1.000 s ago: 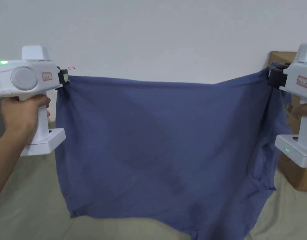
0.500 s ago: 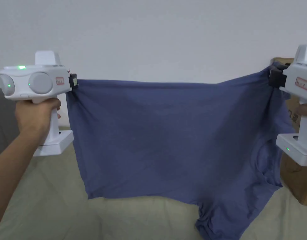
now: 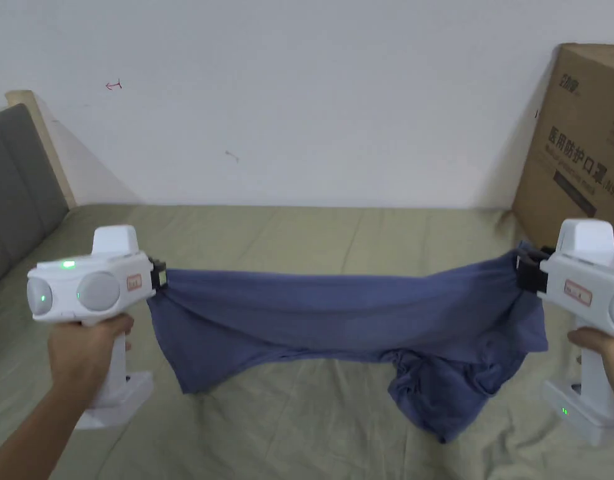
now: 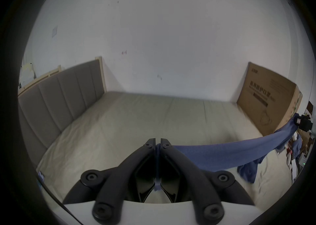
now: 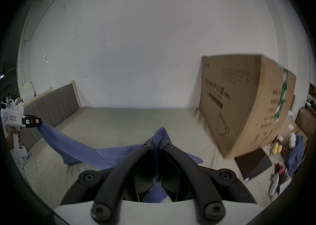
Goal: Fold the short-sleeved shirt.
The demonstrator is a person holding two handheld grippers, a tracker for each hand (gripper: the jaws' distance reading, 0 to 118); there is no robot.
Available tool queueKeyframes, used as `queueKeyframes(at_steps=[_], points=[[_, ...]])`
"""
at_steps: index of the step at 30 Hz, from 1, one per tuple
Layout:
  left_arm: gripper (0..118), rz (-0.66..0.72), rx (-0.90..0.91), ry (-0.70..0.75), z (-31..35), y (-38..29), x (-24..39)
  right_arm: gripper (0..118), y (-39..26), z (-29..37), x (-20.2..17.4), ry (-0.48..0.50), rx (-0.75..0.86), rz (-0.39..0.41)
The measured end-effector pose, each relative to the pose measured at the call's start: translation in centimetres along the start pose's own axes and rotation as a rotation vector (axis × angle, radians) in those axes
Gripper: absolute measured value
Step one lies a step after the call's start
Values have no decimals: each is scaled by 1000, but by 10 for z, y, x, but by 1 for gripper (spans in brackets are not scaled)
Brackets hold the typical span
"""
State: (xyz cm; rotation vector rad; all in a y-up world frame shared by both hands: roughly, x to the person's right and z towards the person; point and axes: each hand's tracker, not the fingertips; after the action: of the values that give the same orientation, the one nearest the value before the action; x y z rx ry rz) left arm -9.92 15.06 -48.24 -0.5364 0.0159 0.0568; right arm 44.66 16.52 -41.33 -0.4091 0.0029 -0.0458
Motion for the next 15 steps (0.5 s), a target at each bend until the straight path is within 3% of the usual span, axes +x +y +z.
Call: queueKeyframes(at_steps=[10,15], points=[[1,51,-216,15,50,-161,-40,3,-125,88,-16,67,-166,-8],[1,48,-286,25,101,-219,-48,3,-183,138,-17,74,-227,-64]])
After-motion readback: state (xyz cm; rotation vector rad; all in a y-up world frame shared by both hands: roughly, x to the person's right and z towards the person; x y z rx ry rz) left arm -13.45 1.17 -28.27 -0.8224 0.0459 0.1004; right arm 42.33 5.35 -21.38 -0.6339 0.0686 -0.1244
